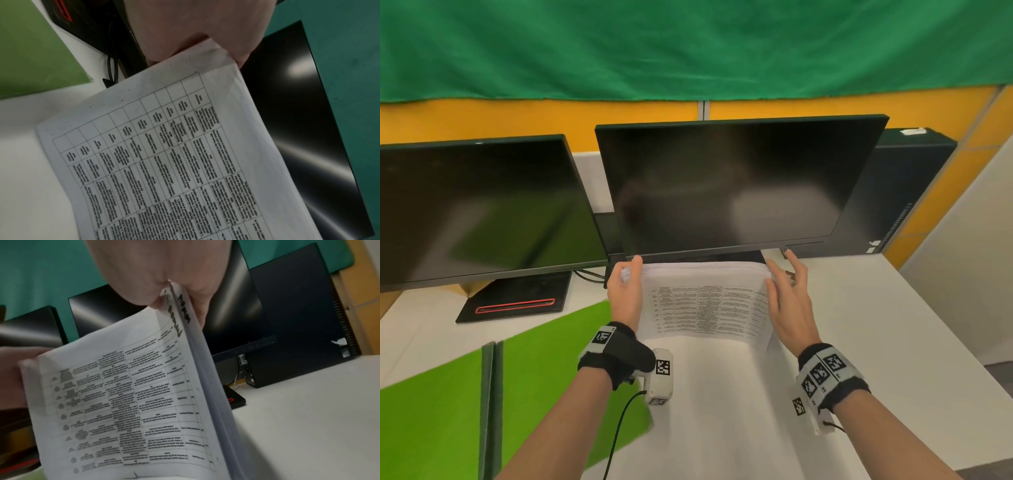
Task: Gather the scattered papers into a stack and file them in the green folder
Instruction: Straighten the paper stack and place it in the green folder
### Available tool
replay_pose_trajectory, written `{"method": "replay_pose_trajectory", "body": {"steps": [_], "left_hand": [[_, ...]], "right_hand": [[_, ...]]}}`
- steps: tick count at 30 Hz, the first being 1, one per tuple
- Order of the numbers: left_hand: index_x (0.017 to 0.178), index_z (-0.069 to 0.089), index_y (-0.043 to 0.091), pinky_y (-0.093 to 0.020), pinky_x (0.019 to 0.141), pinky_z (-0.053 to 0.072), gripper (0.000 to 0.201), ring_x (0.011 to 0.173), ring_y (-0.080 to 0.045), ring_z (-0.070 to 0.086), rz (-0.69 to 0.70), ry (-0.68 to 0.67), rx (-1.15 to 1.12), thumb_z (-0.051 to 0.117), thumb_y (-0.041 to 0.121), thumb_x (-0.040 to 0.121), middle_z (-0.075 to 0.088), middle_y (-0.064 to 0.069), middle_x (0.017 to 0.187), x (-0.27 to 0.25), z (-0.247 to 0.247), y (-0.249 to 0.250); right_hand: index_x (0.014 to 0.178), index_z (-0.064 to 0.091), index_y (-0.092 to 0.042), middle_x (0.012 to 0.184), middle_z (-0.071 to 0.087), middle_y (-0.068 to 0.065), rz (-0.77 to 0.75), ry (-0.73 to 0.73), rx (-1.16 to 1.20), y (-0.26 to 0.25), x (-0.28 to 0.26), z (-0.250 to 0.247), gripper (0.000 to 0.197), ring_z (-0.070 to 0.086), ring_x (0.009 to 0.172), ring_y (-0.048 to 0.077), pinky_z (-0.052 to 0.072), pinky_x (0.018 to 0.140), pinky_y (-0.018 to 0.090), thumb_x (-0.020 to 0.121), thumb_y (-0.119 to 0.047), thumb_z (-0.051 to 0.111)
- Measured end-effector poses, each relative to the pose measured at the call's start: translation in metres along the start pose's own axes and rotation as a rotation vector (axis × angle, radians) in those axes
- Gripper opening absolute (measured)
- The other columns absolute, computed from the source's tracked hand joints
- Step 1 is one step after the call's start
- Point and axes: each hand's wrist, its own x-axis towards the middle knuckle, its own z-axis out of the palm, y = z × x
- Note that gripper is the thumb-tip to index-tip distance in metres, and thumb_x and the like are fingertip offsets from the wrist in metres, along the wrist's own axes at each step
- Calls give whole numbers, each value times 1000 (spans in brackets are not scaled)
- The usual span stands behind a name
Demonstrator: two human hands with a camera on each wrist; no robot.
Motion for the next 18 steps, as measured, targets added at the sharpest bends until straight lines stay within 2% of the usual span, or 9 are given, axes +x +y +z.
{"method": "replay_pose_trajectory", "body": {"steps": [2, 4, 5, 8, 10, 12, 14, 16, 18], "left_hand": [[90, 55, 16, -24, 64, 42, 27, 75, -11, 55, 1, -7, -4, 54, 43, 91, 58, 4, 82, -2, 3, 2], [93, 56, 13, -23, 63, 41, 26, 75, -10, 55, 0, -6, -6, 57, 39, 90, 58, 6, 81, -4, 4, 2], [92, 57, 13, -24, 64, 42, 24, 75, -13, 56, -5, -8, -12, 58, 37, 90, 59, 3, 81, -3, 4, 1], [93, 57, 14, -32, 72, 48, 19, 82, -21, 57, 17, -7, 20, 54, 32, 91, 59, -5, 89, 2, 1, 0], [98, 57, 14, -36, 79, 48, 14, 87, -18, 56, 150, 13, 112, 49, 25, 94, 60, -3, 95, 4, 1, 4], [99, 59, 14, -41, 85, 47, 18, 91, -20, 57, 388, 7, 427, 43, 22, 96, 61, -4, 99, 5, 2, 8], [97, 62, 20, -46, 92, 39, 29, 94, -24, 55, 629, -35, 986, 37, 36, 96, 62, -2, 98, 2, 7, 14], [99, 62, 26, -47, 103, 26, 49, 98, -21, 53, 725, -180, 1272, 28, 60, 91, 60, 3, 100, -9, 23, 25], [113, 55, 24, -46, 108, 24, 50, 106, -20, 54, 799, -415, 1357, 34, 62, 88, 58, 3, 110, -21, 50, 30]], "right_hand": [[147, 31, -16, 154, 17, 2, -29, -42, -61, -2, -2, 1, 47, 50, 119, 19, 45, 98, 29, 101, -23, 35], [150, 23, -16, 137, 33, 7, -56, -84, -107, -3, -2, 2, 51, 56, 96, 20, 51, 82, 30, 100, -18, 34], [148, 27, -15, 126, 37, 7, -42, -94, -102, -4, -2, 3, 49, 54, 87, 18, 50, 77, 29, 100, -16, 35], [123, 45, -9, 109, 35, 3, 50, -23, 42, -3, 0, 5, 27, 48, 82, 10, 50, 82, 32, 100, -12, 32], [110, 45, -9, 108, 38, 4, 74, 1, 127, -3, 4, 7, 16, 46, 83, 2, 46, 81, 23, 100, -8, 31], [104, 42, -14, 107, 46, 6, 108, -44, 202, -5, 9, 8, 14, 48, 87, 6, 39, 70, 12, 99, -6, 32], [103, 42, -17, 107, 51, 7, 151, -79, 244, -5, 13, 6, 16, 50, 94, 15, 36, 69, 10, 98, -5, 32], [104, 42, -18, 112, 47, 8, 183, -101, 253, -6, 17, 4, 19, 46, 98, 14, 37, 76, 14, 96, -2, 33], [107, 42, -17, 118, 40, 8, 235, -119, 304, -9, 19, 4, 27, 42, 99, 10, 35, 89, 20, 92, 4, 34]]}}
